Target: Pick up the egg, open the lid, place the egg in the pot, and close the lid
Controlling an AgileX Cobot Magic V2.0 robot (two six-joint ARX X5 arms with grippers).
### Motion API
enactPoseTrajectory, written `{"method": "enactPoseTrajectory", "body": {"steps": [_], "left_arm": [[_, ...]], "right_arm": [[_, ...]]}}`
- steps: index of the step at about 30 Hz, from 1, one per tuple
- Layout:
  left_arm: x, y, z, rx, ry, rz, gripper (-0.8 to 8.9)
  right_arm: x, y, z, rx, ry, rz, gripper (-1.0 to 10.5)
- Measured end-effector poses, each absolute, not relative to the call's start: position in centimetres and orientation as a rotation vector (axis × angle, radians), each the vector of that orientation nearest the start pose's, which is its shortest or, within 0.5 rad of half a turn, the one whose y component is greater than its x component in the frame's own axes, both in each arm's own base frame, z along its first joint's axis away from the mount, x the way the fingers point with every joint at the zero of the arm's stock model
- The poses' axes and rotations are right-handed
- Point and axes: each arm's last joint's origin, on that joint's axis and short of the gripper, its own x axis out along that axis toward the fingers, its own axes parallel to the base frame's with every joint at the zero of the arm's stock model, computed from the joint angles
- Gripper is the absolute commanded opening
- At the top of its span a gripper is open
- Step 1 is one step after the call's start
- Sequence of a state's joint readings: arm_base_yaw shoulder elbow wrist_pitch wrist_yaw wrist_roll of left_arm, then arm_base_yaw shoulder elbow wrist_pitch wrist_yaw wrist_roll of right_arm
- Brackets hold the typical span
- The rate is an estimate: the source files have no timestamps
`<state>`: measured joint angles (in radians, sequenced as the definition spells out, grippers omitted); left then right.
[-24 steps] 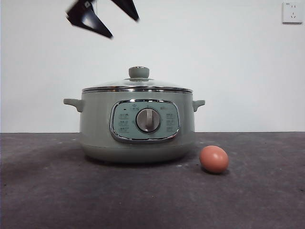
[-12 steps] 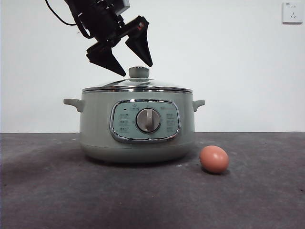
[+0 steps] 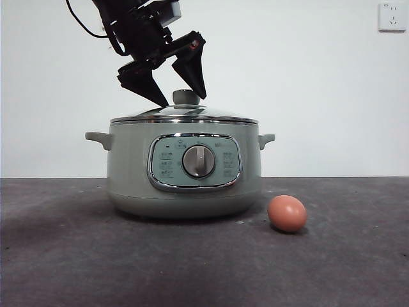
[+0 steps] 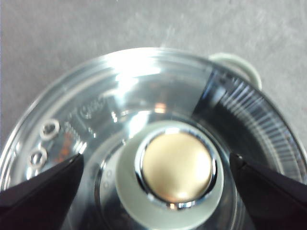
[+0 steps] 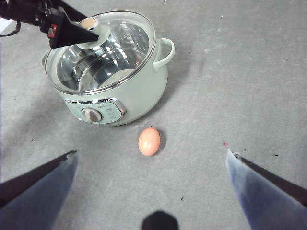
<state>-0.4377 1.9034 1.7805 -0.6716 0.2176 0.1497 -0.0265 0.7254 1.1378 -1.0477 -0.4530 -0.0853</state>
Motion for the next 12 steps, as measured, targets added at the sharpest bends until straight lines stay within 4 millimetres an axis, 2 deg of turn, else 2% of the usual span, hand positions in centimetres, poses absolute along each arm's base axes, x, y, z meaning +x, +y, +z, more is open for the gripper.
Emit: {"method": "enactPoseTrajectory", "body": {"steps": [1, 4, 8, 9, 12], "left_arm": [[38.12, -18.55, 31.39, 0.226, 0.758, -0.680, 4.51], [38.12, -18.55, 31.39, 0.226, 0.758, -0.680, 3.36], [38.07, -18.62, 31.38, 0.226, 0.760, -0.683, 3.16], [38.06, -18.62, 31.38, 0.225, 0.760, -0.685, 2.52], [37.89, -18.92, 31.38, 0.225, 0.762, -0.699, 1.39]], "right_arm": [[9.87, 1.01, 37.62, 0.071, 0.603, 0.438, 6.6], [9.87, 1.01, 37.62, 0.071, 0.603, 0.438, 6.6], [9.87, 1.01, 37.62, 0.071, 0.603, 0.438, 6.6], [9.87, 1.01, 37.62, 0.071, 0.603, 0.438, 6.6], [9.87, 1.01, 37.62, 0.071, 0.603, 0.438, 6.6]]}}
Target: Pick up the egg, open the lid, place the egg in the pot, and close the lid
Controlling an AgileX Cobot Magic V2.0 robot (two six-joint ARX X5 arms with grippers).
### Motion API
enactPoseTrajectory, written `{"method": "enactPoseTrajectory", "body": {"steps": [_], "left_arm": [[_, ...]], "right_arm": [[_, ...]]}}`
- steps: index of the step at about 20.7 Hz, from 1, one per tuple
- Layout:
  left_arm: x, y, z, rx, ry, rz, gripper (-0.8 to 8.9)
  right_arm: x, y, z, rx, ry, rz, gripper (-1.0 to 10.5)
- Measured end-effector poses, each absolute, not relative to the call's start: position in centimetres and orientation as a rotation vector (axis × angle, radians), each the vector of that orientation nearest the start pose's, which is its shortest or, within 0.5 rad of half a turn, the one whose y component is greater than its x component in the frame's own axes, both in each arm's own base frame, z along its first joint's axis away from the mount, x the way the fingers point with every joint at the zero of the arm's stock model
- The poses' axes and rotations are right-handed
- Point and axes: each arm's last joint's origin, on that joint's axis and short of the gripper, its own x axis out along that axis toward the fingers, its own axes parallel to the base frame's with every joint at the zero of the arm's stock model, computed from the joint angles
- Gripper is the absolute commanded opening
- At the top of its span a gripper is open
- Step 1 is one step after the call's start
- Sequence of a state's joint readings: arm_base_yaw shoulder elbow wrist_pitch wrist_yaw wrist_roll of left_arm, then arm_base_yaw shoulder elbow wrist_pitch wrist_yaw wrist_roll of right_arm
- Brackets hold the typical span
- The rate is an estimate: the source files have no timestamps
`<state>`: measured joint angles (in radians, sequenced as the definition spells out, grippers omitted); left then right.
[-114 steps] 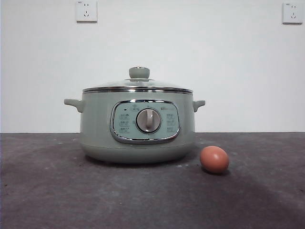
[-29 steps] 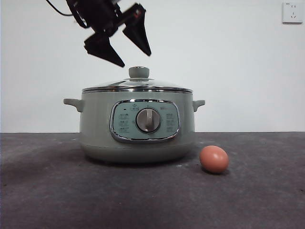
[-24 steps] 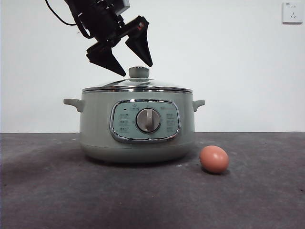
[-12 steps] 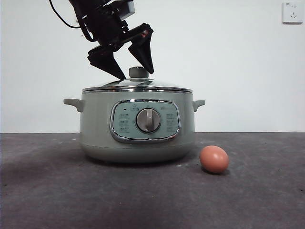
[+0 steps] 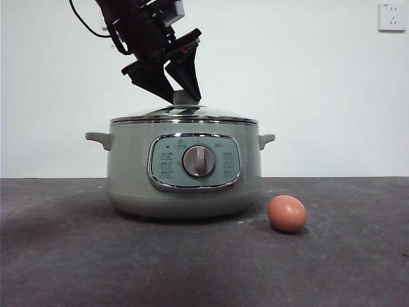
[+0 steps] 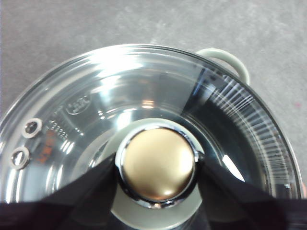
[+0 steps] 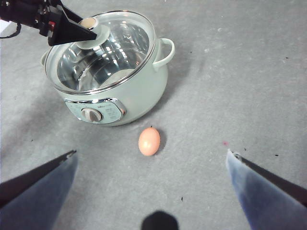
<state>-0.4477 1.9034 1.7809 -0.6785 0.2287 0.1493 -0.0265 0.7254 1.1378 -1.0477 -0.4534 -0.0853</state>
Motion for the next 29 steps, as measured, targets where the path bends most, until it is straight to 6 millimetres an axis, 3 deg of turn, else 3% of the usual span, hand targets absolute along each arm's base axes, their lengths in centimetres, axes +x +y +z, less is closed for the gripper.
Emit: {"method": "enactPoseTrajectory", "body": {"steps": [3, 11, 15, 23, 26, 29], "left_arm": [[37.9, -19.0, 31.4, 0.220, 0.762, -0.721, -0.03], [37.9, -19.0, 31.5, 0.219, 0.760, -0.722, -0.08], [37.9, -19.0, 32.5, 0.210, 0.756, -0.720, -0.08], [36.5, -17.6, 40.3, 0.207, 0.672, -0.713, -0.07], [35.0, -14.7, 43.3, 0.188, 0.611, -0.663, -0.07], [31.8, -10.6, 47.3, 0.163, 0.510, -0.582, -0.07]], "right_arm": [[9.9, 1.0, 37.6, 0.071, 0.603, 0.438, 6.6], [9.9, 1.0, 37.6, 0.071, 0.604, 0.438, 6.6], [10.0, 1.0, 37.6, 0.072, 0.608, 0.438, 6.6], [11.5, 1.0, 37.1, 0.086, 0.662, 0.438, 6.6], [12.9, 1.0, 36.6, 0.095, 0.712, 0.445, 6.6], [14.8, 1.7, 36.2, 0.083, 0.729, 0.488, 6.6]]}}
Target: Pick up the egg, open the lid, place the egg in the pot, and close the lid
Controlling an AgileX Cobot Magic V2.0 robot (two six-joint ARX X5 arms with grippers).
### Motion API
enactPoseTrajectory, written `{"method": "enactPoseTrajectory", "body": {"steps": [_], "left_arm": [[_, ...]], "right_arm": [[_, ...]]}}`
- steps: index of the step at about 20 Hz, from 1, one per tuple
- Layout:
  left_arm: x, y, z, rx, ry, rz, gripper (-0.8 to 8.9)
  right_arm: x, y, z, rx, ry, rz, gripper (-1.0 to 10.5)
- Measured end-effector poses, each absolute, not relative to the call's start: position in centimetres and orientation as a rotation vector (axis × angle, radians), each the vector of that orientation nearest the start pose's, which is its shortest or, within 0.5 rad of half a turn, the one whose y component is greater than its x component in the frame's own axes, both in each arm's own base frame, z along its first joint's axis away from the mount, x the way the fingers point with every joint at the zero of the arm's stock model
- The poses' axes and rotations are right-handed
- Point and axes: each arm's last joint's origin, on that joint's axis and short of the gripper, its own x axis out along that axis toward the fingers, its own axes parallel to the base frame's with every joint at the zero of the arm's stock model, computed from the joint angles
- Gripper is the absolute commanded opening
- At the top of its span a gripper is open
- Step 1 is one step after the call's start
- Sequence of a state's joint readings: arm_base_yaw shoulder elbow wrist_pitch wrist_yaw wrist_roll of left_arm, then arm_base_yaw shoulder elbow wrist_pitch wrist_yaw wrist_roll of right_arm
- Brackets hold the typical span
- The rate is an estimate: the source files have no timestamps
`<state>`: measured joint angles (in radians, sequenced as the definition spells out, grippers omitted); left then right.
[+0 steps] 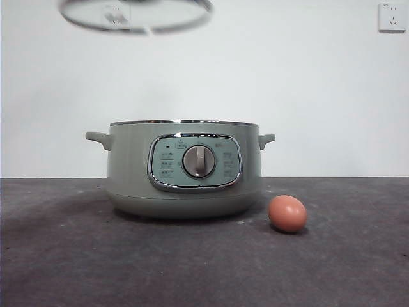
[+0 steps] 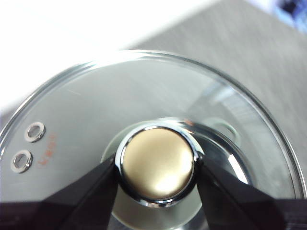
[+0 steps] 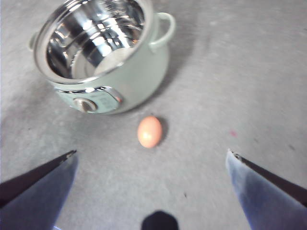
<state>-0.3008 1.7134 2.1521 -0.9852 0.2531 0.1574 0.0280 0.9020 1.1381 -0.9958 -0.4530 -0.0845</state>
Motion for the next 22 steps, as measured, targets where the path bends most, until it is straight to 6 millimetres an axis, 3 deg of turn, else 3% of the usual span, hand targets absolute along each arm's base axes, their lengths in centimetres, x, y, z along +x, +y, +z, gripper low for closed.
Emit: {"method": "enactPoseTrajectory", "body": {"steps": [2, 5, 9, 15, 22], "left_arm": [[29.1, -8.1, 49.7, 0.151, 0.463, -0.527, -0.07], [25.3, -5.7, 51.2, 0.161, 0.473, -0.486, -0.06], [21.4, -4.5, 52.2, 0.166, 0.492, -0.487, -0.06], [13.6, -3.0, 54.1, 0.192, 0.414, -0.426, -0.06], [7.9, -2.0, 51.9, 0.193, 0.404, -0.422, -0.06]], "right_arm": [[16.3, 2.4, 35.7, 0.070, 0.742, 0.529, 6.6], [19.2, 4.1, 34.3, 0.043, 0.807, 0.582, 6.6], [22.9, 7.2, 31.4, -0.029, 0.907, 0.613, 6.6], [27.2, 11.4, 25.7, -0.123, 1.050, 0.631, 6.6], [29.4, 13.7, 20.5, -0.181, 1.177, 0.618, 6.5]]}}
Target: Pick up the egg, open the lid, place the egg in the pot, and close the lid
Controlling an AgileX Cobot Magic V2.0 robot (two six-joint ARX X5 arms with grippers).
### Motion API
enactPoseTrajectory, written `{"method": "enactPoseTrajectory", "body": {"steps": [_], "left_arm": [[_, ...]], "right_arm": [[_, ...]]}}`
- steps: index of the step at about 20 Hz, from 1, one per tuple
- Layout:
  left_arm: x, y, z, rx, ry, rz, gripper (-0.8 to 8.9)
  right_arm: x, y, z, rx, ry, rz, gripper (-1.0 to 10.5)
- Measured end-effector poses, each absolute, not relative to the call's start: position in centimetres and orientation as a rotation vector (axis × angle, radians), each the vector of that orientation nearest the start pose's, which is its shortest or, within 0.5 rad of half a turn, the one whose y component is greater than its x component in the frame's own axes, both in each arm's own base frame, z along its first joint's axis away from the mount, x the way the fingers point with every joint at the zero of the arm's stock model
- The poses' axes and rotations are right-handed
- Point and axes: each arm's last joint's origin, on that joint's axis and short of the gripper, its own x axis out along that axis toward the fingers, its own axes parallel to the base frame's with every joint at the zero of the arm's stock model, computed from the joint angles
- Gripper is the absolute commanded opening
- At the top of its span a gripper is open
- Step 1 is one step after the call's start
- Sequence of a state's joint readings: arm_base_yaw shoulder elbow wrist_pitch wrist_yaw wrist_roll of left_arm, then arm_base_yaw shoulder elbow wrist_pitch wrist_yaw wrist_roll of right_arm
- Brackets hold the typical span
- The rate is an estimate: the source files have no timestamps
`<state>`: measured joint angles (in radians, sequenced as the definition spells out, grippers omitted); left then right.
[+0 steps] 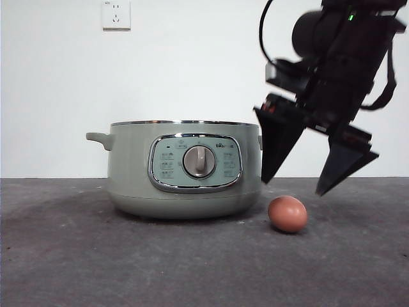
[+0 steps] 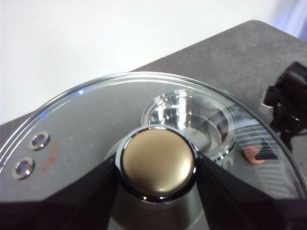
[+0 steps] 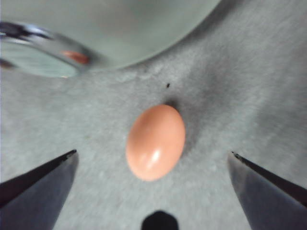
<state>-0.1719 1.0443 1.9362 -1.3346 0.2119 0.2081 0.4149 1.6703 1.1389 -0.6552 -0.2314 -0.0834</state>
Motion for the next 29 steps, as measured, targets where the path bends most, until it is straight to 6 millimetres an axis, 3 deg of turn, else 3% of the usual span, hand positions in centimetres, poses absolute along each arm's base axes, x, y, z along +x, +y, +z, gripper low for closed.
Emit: {"method": "enactPoseTrajectory", "body": {"steps": [3, 8, 9, 11, 17, 23, 25, 29], "left_arm": [[6.6, -1.8, 50.7, 0.189, 0.417, -0.422, -0.06], [5.8, -1.6, 50.4, 0.176, 0.412, -0.419, -0.06], [5.7, -1.6, 50.4, 0.176, 0.409, -0.419, -0.06], [5.7, -1.6, 50.4, 0.175, 0.409, -0.419, -0.06], [5.8, -1.6, 50.4, 0.175, 0.411, -0.419, -0.06], [5.8, -1.6, 50.4, 0.175, 0.411, -0.419, -0.07], [5.8, -1.6, 50.4, 0.175, 0.411, -0.419, -0.07], [6.0, -1.7, 50.4, 0.175, 0.417, -0.419, -0.07]], "right_arm": [[29.9, 14.3, 19.2, -0.205, 1.188, 0.605, 5.4], [30.3, 14.8, 17.6, -0.215, 1.216, 0.582, 5.3], [30.4, 14.8, 17.4, -0.209, 1.222, 0.576, 4.8], [30.4, 14.9, 17.2, -0.195, 1.232, 0.565, 2.8], [30.3, 15.4, 17.2, -0.199, 1.226, 0.575, -0.1], [30.0, 15.3, 17.3, -0.186, 1.253, 0.562, -0.1], [29.2, 15.0, 18.3, -0.192, 1.285, 0.559, -0.1], [26.4, 14.5, 24.2, -0.185, 1.126, 0.604, -0.1]]}}
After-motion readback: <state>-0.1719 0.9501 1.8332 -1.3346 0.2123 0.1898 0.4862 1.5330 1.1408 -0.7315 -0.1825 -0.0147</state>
